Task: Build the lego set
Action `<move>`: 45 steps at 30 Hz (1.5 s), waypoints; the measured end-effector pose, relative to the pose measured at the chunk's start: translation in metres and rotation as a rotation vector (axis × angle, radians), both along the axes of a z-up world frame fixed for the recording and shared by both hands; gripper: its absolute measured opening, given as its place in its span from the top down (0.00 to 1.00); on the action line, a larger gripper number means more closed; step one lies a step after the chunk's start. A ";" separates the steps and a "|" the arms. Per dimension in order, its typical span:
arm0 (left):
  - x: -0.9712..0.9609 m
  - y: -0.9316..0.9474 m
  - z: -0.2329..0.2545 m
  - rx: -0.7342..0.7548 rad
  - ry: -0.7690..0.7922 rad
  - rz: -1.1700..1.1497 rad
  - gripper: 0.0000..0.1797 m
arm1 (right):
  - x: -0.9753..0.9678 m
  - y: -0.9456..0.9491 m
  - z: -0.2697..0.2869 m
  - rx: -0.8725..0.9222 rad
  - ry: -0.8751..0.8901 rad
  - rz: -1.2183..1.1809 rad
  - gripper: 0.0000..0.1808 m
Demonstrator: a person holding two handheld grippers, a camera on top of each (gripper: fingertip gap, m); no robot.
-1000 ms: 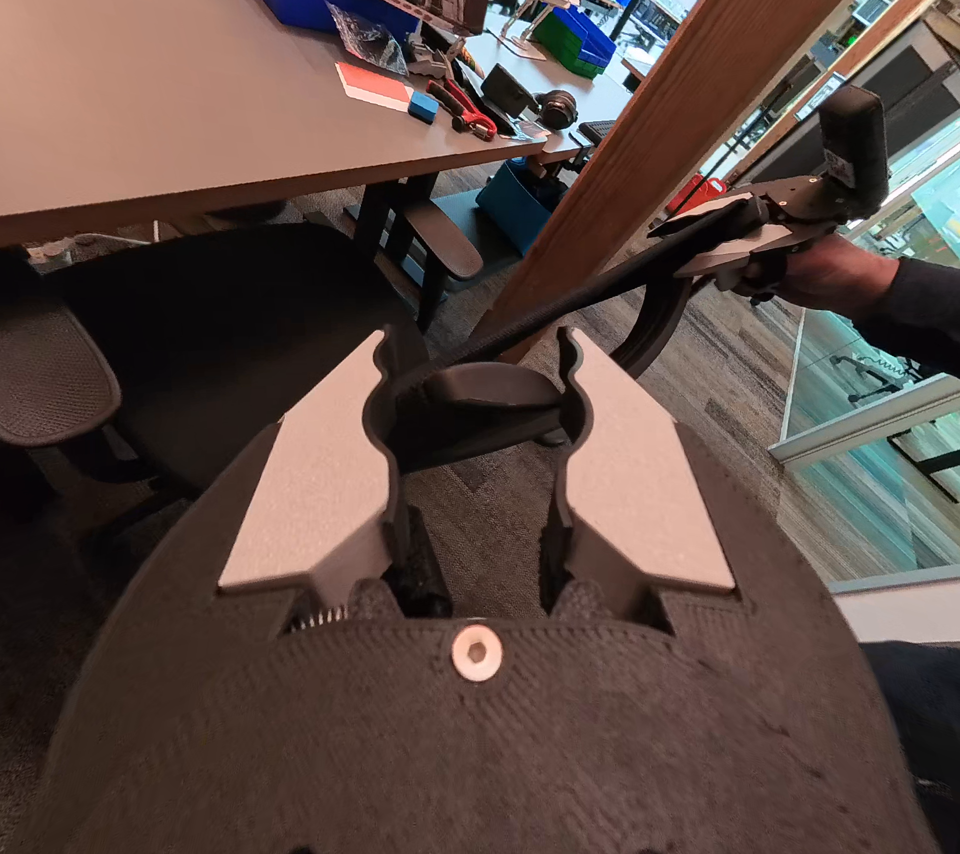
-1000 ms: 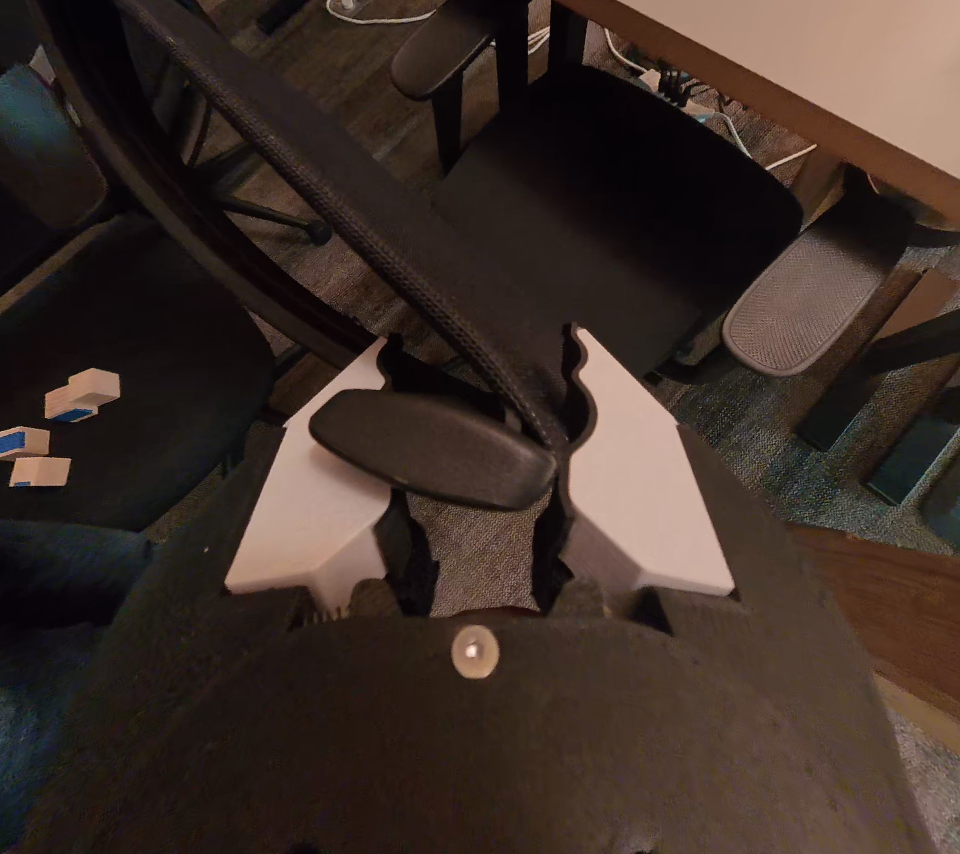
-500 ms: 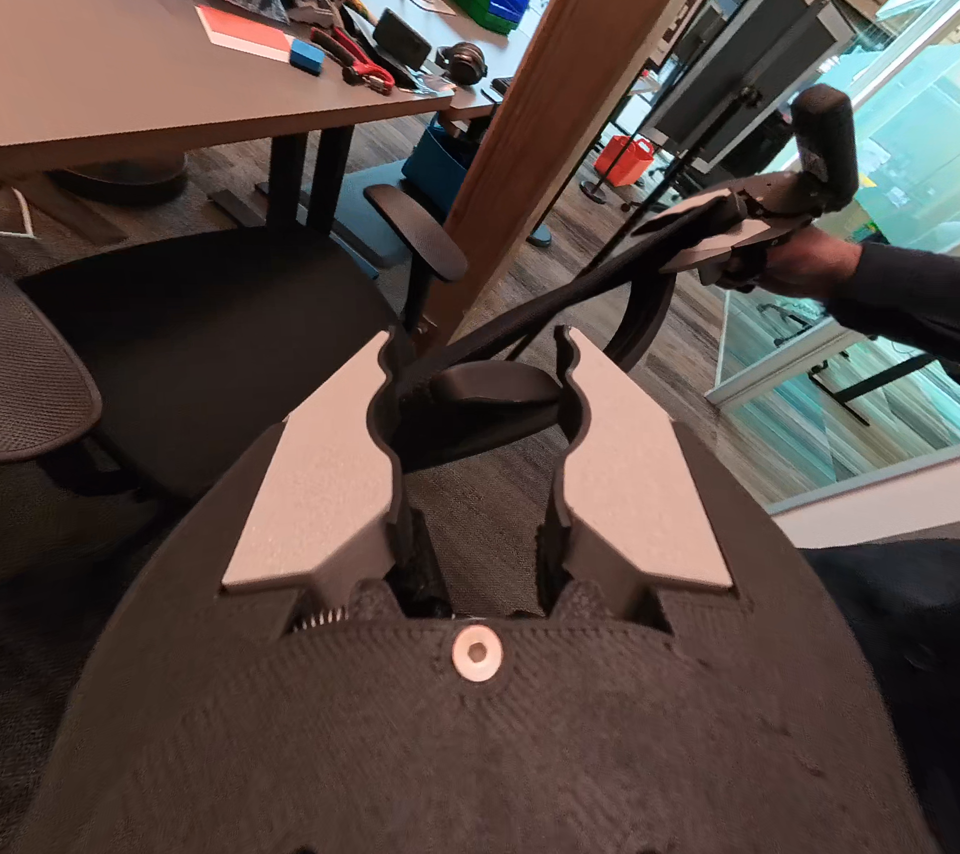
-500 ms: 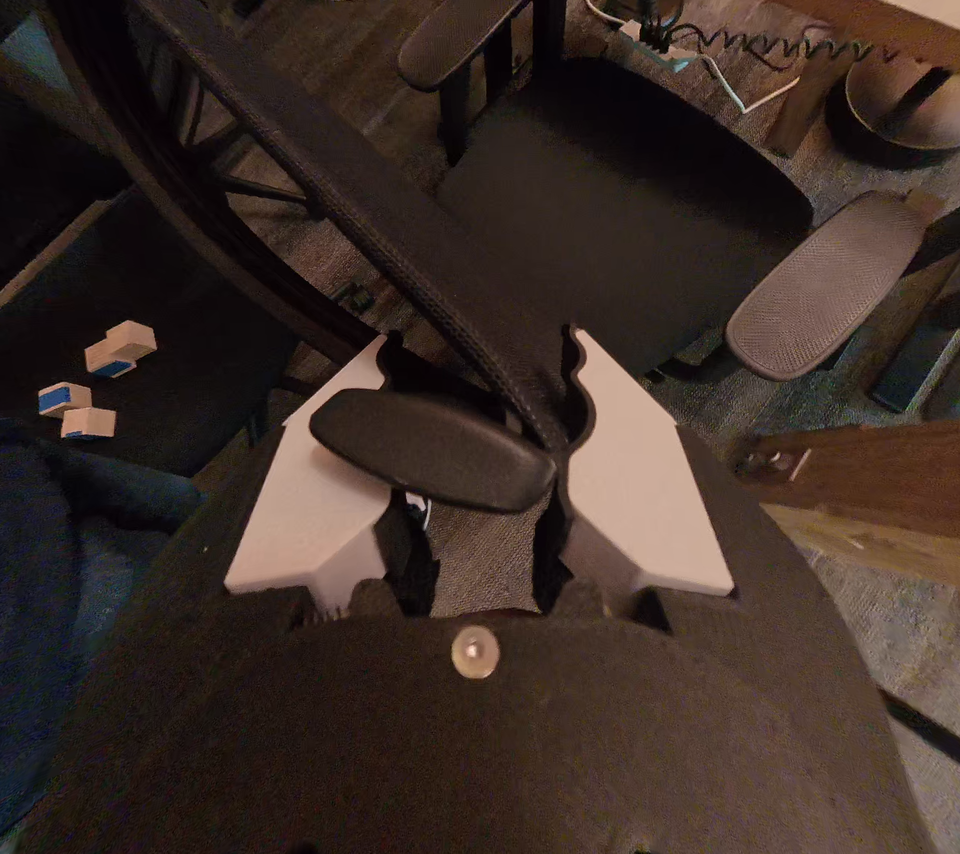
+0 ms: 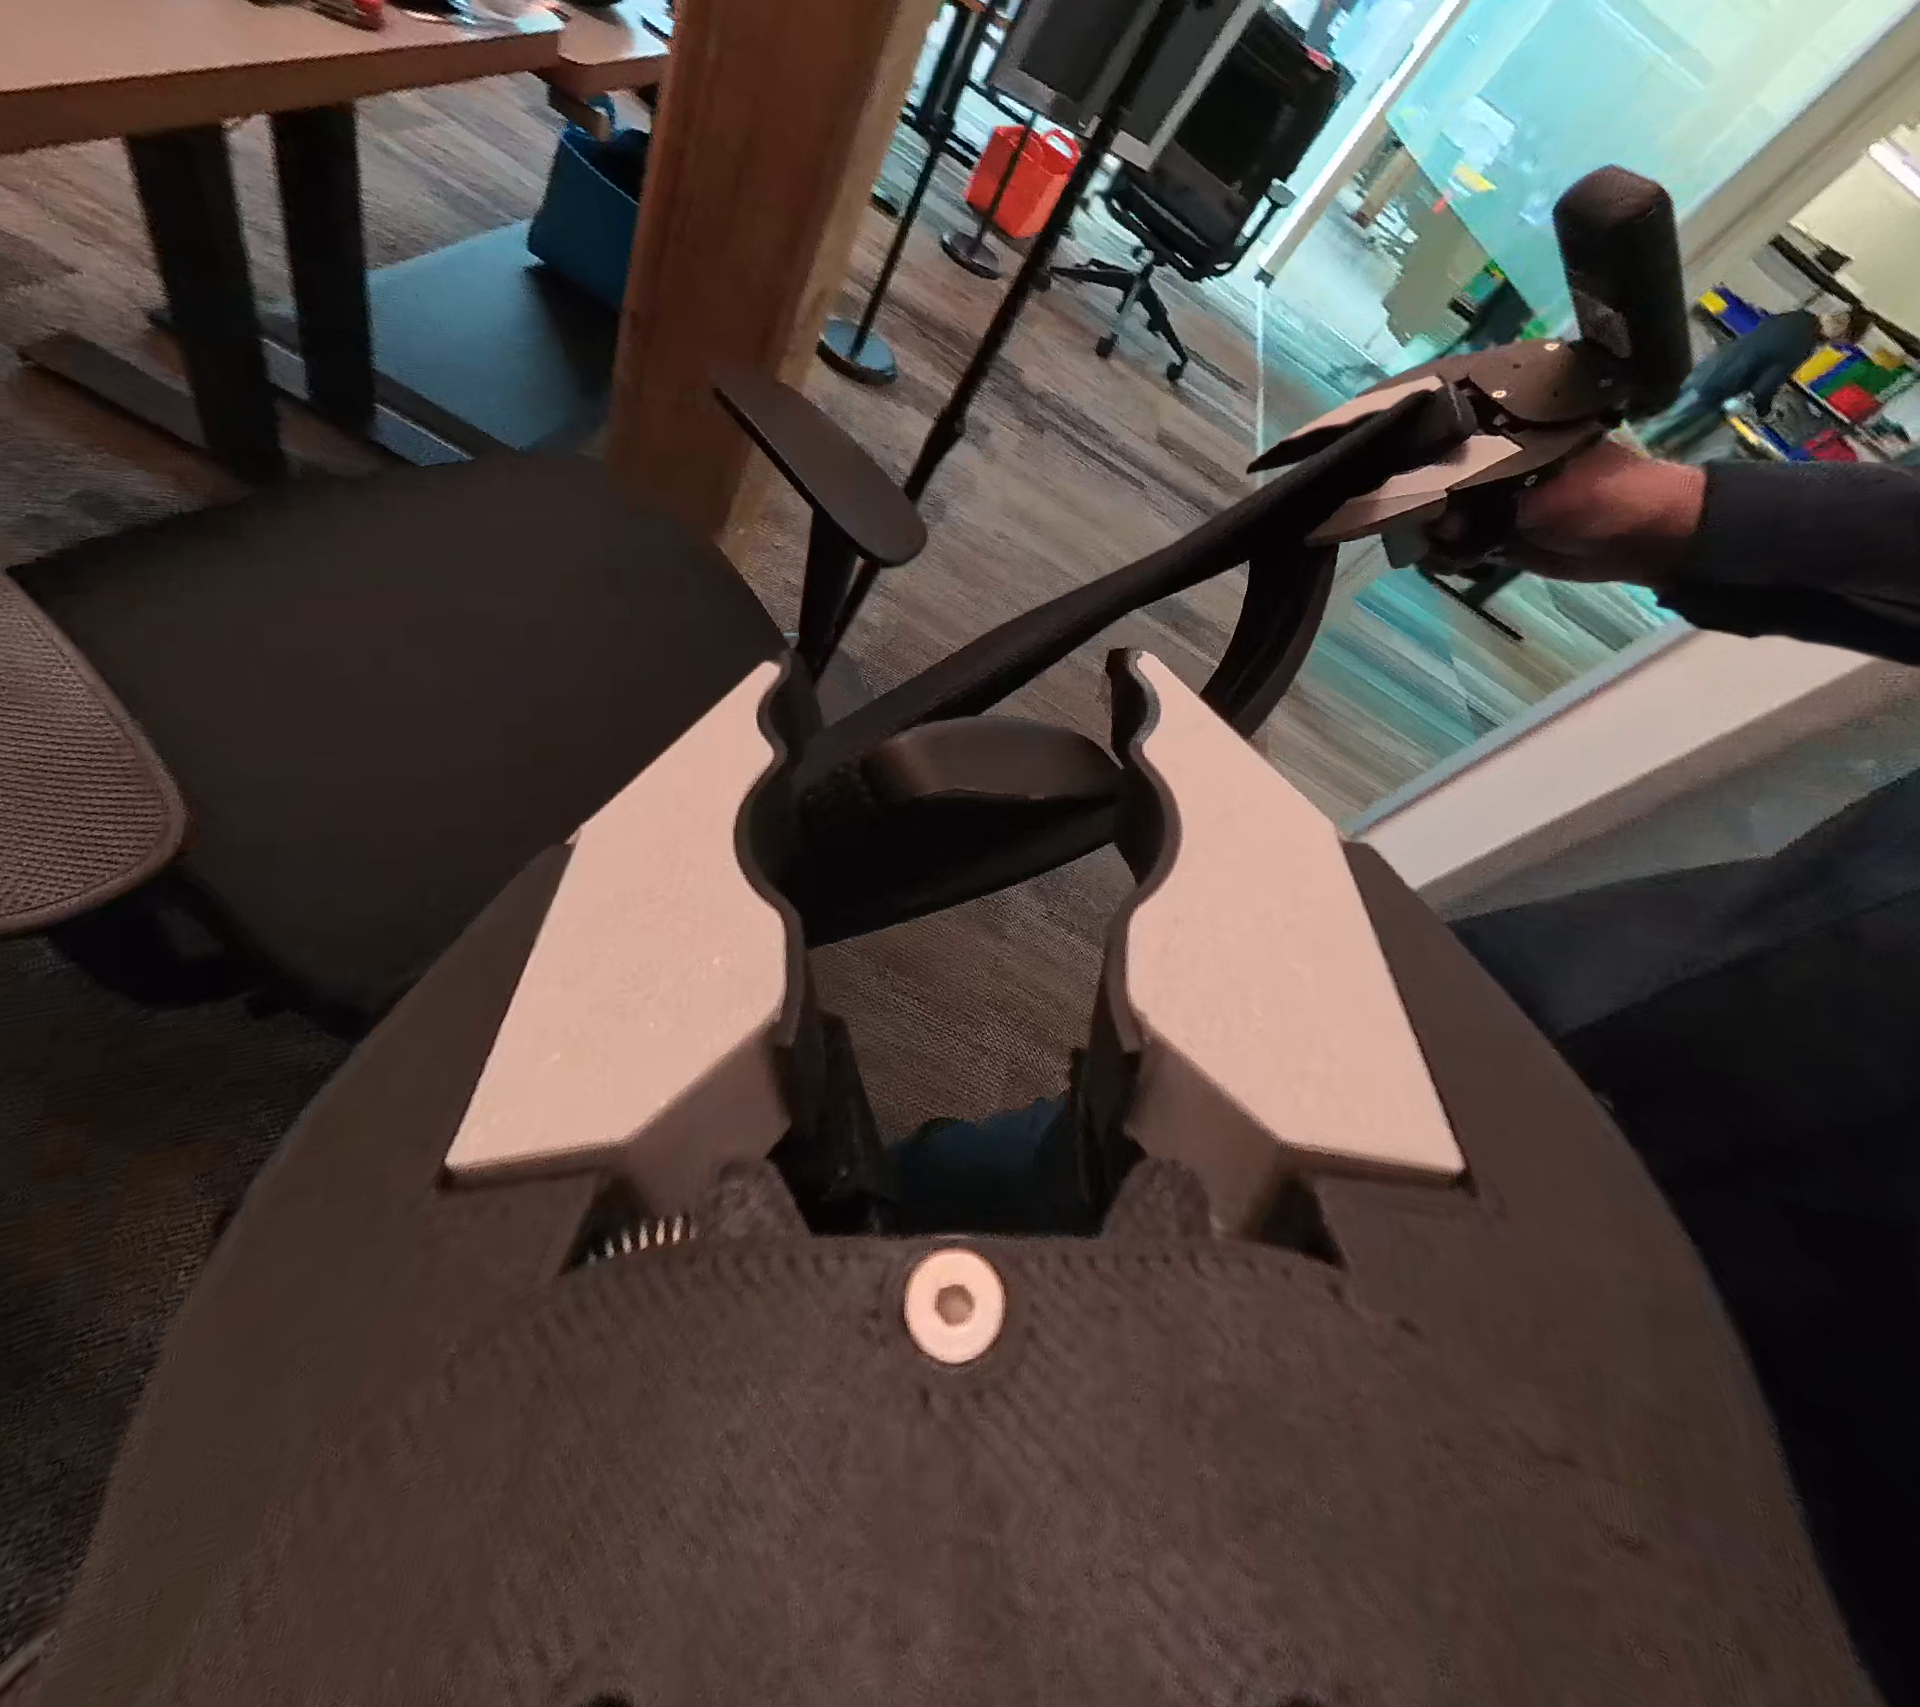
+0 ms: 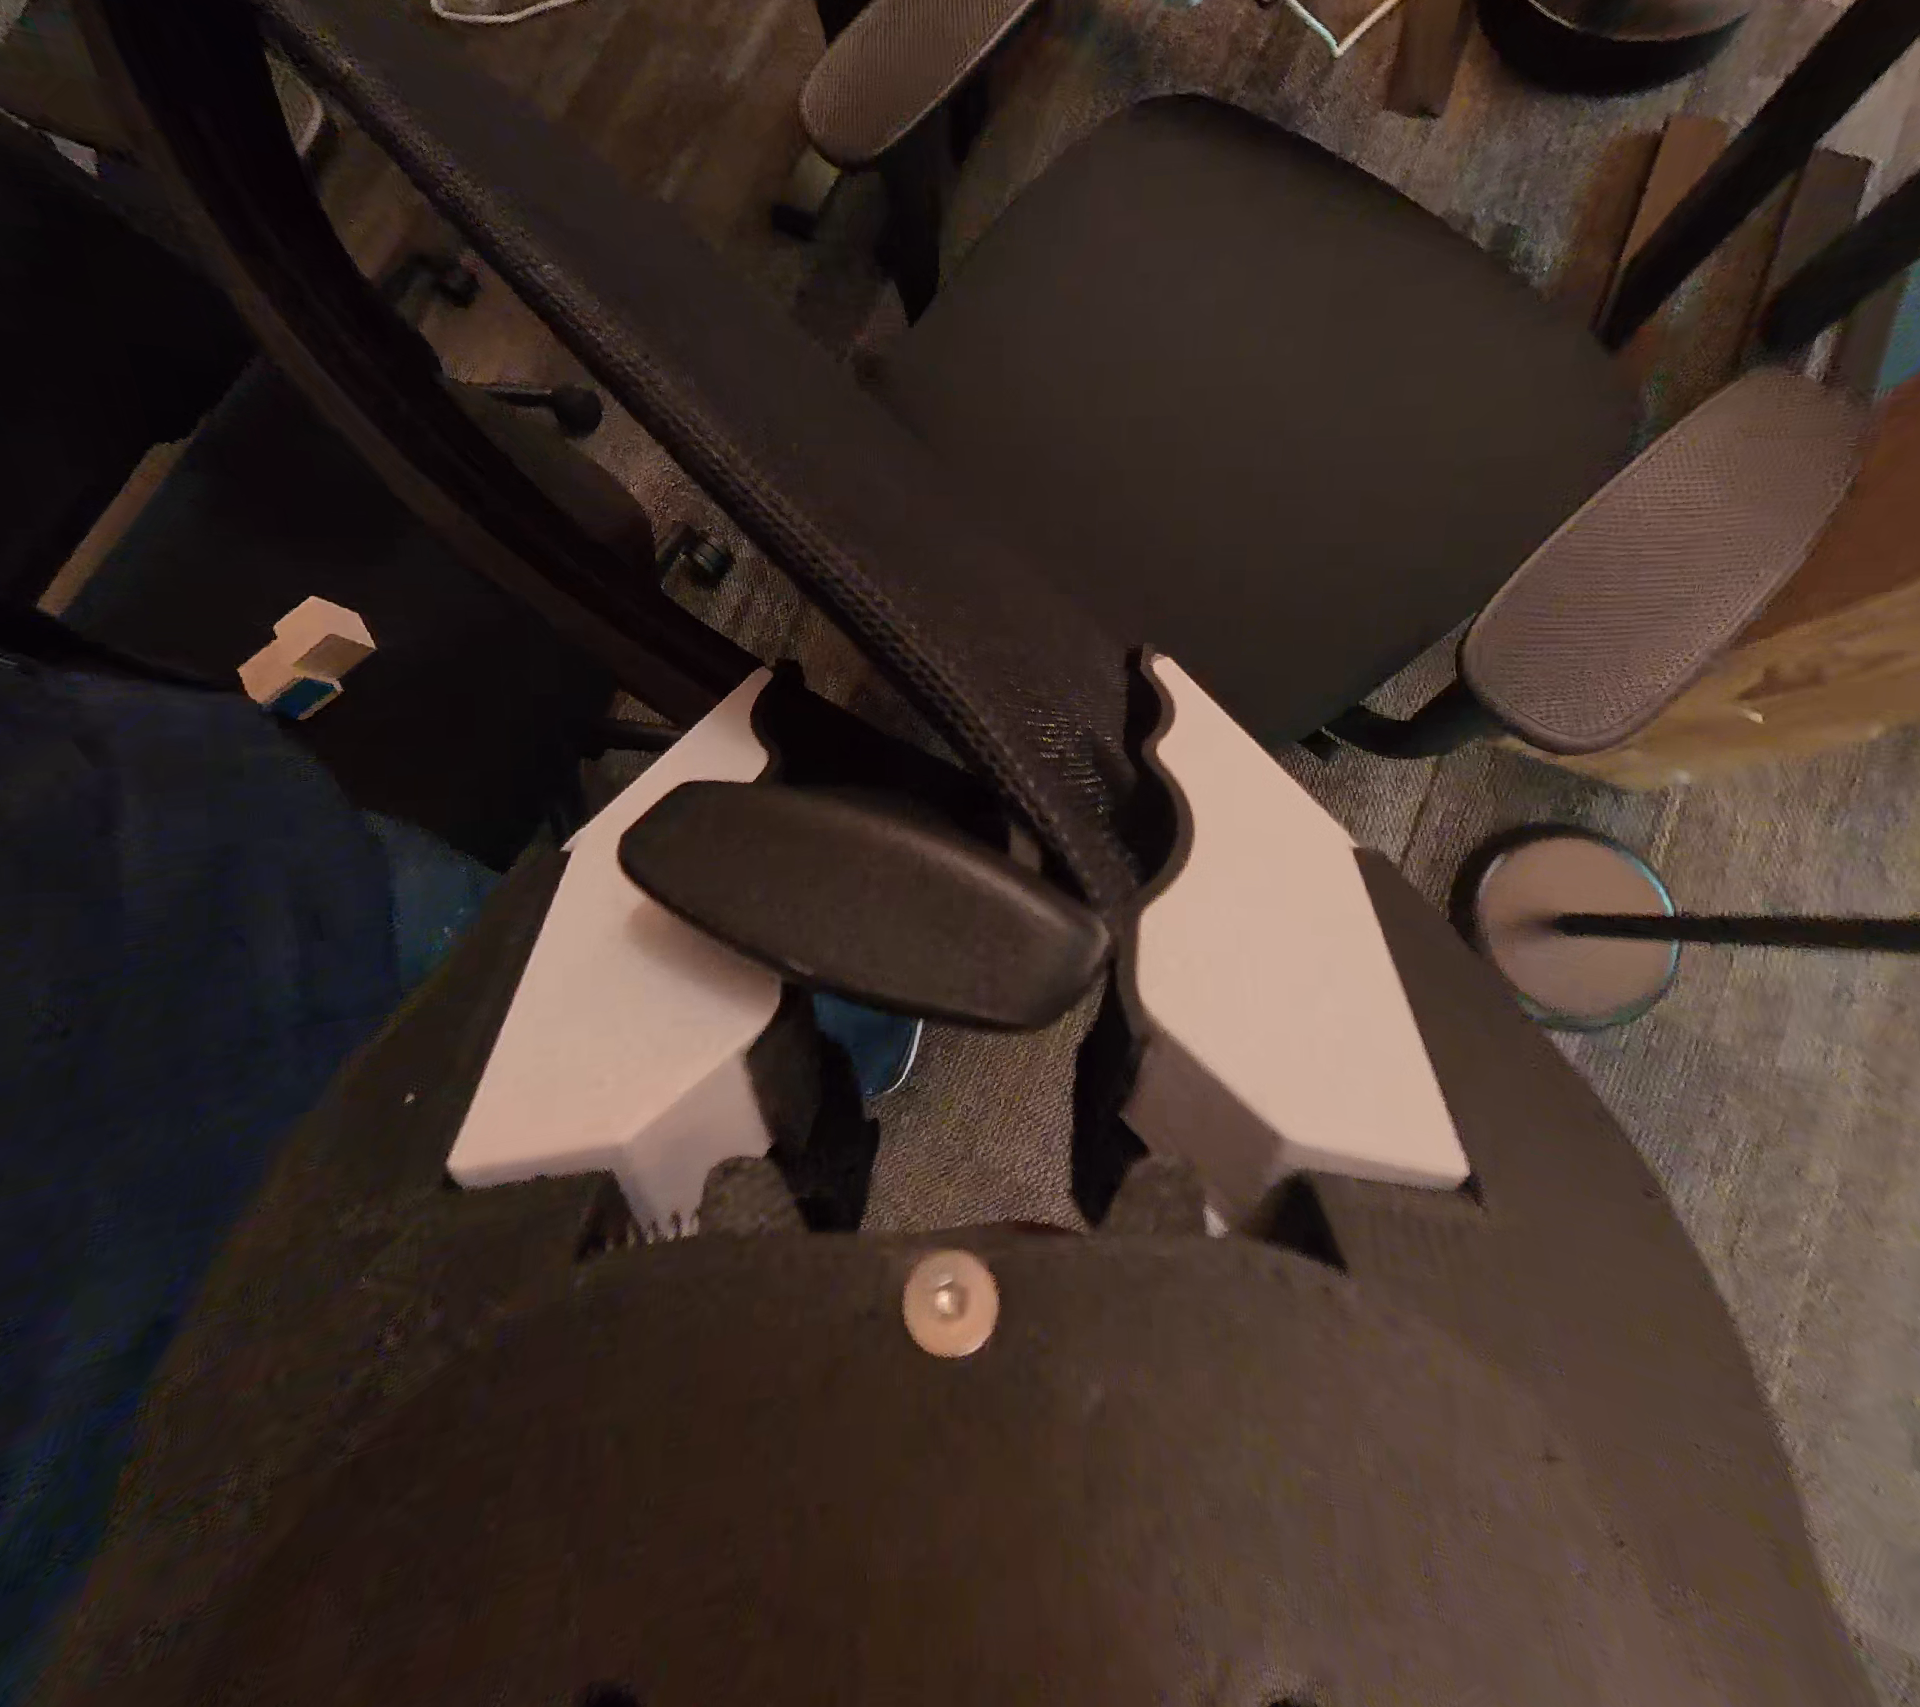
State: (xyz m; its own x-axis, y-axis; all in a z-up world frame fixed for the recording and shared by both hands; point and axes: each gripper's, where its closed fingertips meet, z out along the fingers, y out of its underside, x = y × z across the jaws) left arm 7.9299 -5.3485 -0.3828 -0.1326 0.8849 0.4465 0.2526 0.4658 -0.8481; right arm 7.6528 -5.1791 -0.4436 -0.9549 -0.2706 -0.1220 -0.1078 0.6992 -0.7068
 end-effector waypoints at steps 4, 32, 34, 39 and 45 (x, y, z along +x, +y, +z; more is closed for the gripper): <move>-0.009 0.028 0.000 0.000 -0.001 -0.075 0.68 | 0.003 0.047 0.000 0.005 0.000 -0.073 0.64; -0.108 0.208 0.003 -0.006 -0.029 -0.507 0.67 | 0.001 0.311 0.001 0.031 -0.039 -0.490 0.63; -0.124 0.225 0.000 -0.092 -0.070 -0.547 0.64 | 0.000 0.327 0.001 0.030 -0.039 -0.497 0.63; -0.158 0.272 0.015 -0.082 0.011 -0.613 0.71 | -0.007 0.360 0.002 0.033 -0.034 -0.513 0.63; -0.166 0.270 0.032 0.034 0.064 -0.511 0.77 | 0.000 0.375 0.003 0.001 -0.039 -0.500 0.63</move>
State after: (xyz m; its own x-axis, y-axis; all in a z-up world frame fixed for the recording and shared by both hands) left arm 7.7637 -5.0782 -0.3513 0.3412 0.8146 0.4690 0.4028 0.3240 -0.8560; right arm 7.6530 -4.8041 -0.4406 -0.9624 0.2194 -0.1604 0.2674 0.6588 -0.7032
